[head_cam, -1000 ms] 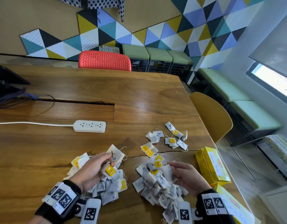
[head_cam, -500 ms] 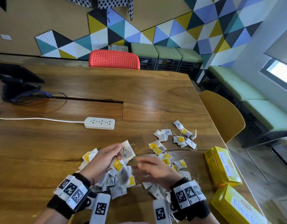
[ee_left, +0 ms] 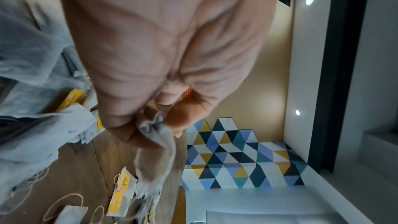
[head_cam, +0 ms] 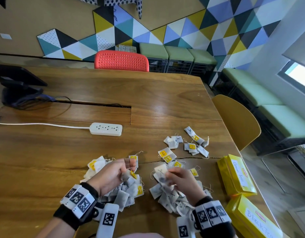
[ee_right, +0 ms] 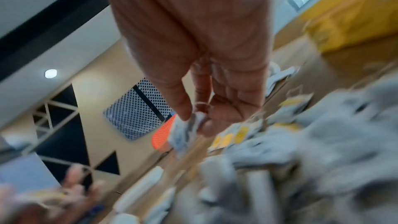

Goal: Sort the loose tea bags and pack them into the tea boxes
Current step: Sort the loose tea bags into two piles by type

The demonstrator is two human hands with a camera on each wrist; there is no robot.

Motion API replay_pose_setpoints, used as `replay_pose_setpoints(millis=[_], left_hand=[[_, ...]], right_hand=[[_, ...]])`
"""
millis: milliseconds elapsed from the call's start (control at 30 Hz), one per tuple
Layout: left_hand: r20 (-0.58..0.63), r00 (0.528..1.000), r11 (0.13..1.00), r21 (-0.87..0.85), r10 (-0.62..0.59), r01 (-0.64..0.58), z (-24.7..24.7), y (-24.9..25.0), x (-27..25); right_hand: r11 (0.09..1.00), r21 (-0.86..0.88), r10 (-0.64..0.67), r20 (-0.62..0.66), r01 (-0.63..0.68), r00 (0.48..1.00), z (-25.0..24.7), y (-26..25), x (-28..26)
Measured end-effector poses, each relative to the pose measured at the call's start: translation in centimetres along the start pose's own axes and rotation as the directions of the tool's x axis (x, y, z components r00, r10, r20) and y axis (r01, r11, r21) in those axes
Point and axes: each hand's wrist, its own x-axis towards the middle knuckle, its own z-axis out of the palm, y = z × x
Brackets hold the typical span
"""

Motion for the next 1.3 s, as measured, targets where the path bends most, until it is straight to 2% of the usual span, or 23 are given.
replay_pose_setpoints(millis=[67,133,200,267,333,400,467,533,567,600,667,700,767,933,967,1033,1100,1133,1233,1300], left_hand=[[0.034,0.999,0.999,0.032,-0.015,0.014,-0.5,-0.1,0.1],[0.049,0.998,0.997,0.065,-0.034,0.031,-0.9,-0.2,0.3],[0.071,0.997,0.997,0.067,-0.041,0.036,-0.7,-0.3,0.4],[0.114,0.992,0.997,0.067,-0.045,0.037,0.0,-0.4,0.5],[0.158,0.986,0.997,0.064,-0.06,0.05,0.8,-0.6,0.5],[0.178,0.98,0.995,0.063,-0.089,0.079,1.7,-0.8,0.5],[0.209,0.971,0.991,0.085,-0.119,0.103,2.5,-0.8,0.4],[0.242,0.959,0.986,0.111,-0.15,0.127,2.7,-0.7,0.1],[0.255,0.952,0.983,0.115,-0.168,0.143,2.7,-0.5,0.1],[0.259,0.949,0.981,0.116,-0.181,0.156,2.5,-0.5,0.1],[0.238,0.953,0.979,0.119,-0.189,0.164,2.1,-0.5,0.1],[0.213,0.96,0.98,0.117,-0.184,0.162,1.7,-0.5,0.2],[0.159,0.975,0.984,0.106,-0.158,0.142,1.0,-0.8,0.5],[0.022,0.995,0.983,0.157,-0.102,0.098,-0.8,-1.4,0.9],[-0.007,0.997,0.981,0.177,-0.075,0.075,-1.0,-1.4,0.8],[-0.081,0.997,0.979,0.203,0.001,0.016,-1.7,-1.1,0.6],[-0.167,0.983,0.976,0.216,0.074,-0.036,-2.9,-0.8,0.4],[-0.21,0.973,0.974,0.223,0.1,-0.052,-3.7,-0.6,0.3],[-0.339,0.923,0.97,0.213,0.182,-0.113,-6.4,0.0,-0.5],[-0.451,0.841,0.929,0.339,0.298,-0.147,-8.4,-0.1,-1.1]], right_hand=[[0.986,-0.158,0.029,-0.164,-0.055,0.986,-1.9,2.3,-0.1],[0.923,-0.364,0.006,-0.307,-0.123,0.952,-3.1,3.8,-0.4],[0.903,-0.427,-0.105,-0.335,-0.052,0.936,-3.3,4.2,-0.8],[0.915,-0.382,-0.229,-0.226,0.13,0.947,-2.6,3.4,-1.3],[0.906,-0.307,-0.318,-0.041,0.291,0.947,-1.1,2.0,-1.6],[0.857,-0.32,-0.394,0.1,0.405,0.914,0.6,1.0,-1.3],[0.802,-0.346,-0.471,0.132,0.486,0.872,1.9,0.5,-0.8],[0.773,-0.362,-0.535,0.069,0.521,0.842,2.5,0.5,-0.5],[0.79,-0.358,-0.53,0.012,0.498,0.848,2.5,0.6,-0.3],[0.835,-0.325,-0.479,-0.033,0.444,0.877,2.2,0.6,-0.3],[0.949,-0.151,-0.285,-0.042,0.276,0.958,1.5,0.3,-0.5],[0.98,-0.053,-0.194,-0.02,0.192,0.981,1.1,0.1,-0.7],[0.994,0.053,-0.099,0.005,0.099,0.995,0.5,0.3,-1.0],[0.974,0.223,0.041,-0.028,-0.033,0.999,-0.6,0.9,-1.1],[0.98,0.191,0.054,-0.04,-0.046,0.998,-1.0,1.1,-1.1],[0.998,-0.059,0.031,-0.104,-0.038,0.994,-1.8,2.2,-0.6],[0.944,-0.328,-0.031,-0.223,-0.045,0.974,-2.7,3.7,0.1],[0.917,-0.395,-0.049,-0.271,-0.064,0.961,-3.1,4.2,0.3],[0.878,-0.469,-0.061,-0.307,-0.095,0.95,-4.0,4.7,0.8],[0.885,-0.459,-0.062,-0.274,-0.074,0.96,-3.9,4.8,0.8]])
